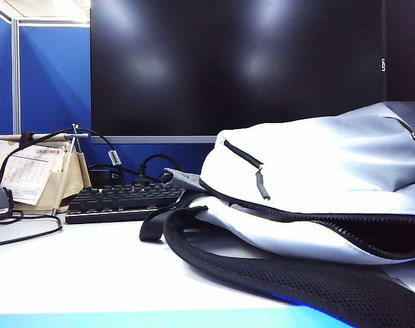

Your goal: Put the gray clothes into the backpack.

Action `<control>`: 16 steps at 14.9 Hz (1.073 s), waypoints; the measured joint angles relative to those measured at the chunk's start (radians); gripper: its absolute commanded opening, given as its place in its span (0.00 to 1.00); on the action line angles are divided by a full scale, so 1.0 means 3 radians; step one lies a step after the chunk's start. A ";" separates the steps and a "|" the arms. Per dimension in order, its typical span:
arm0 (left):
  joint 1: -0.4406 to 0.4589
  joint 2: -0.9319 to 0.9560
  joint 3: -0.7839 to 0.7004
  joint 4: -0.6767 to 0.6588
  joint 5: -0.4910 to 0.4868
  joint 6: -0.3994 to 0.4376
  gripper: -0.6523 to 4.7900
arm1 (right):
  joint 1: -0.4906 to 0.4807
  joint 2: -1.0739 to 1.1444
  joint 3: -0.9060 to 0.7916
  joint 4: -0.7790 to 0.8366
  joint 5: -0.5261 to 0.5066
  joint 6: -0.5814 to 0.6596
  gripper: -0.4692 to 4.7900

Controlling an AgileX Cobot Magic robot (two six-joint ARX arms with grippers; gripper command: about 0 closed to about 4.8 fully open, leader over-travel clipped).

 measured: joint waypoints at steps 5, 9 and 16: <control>0.0000 0.0000 0.0000 0.0000 0.0000 -0.0001 0.12 | -0.0685 0.0000 -0.0188 -0.0112 0.0001 -0.0207 0.08; 0.0000 0.0000 0.0000 0.0000 0.0000 0.0000 0.12 | -0.0871 0.0000 -0.0374 -0.0047 0.0000 -0.0140 0.08; 0.0000 0.0000 0.0000 0.0000 0.0000 0.0000 0.12 | -0.0875 0.0000 -0.0488 0.0168 -0.0001 0.0083 0.08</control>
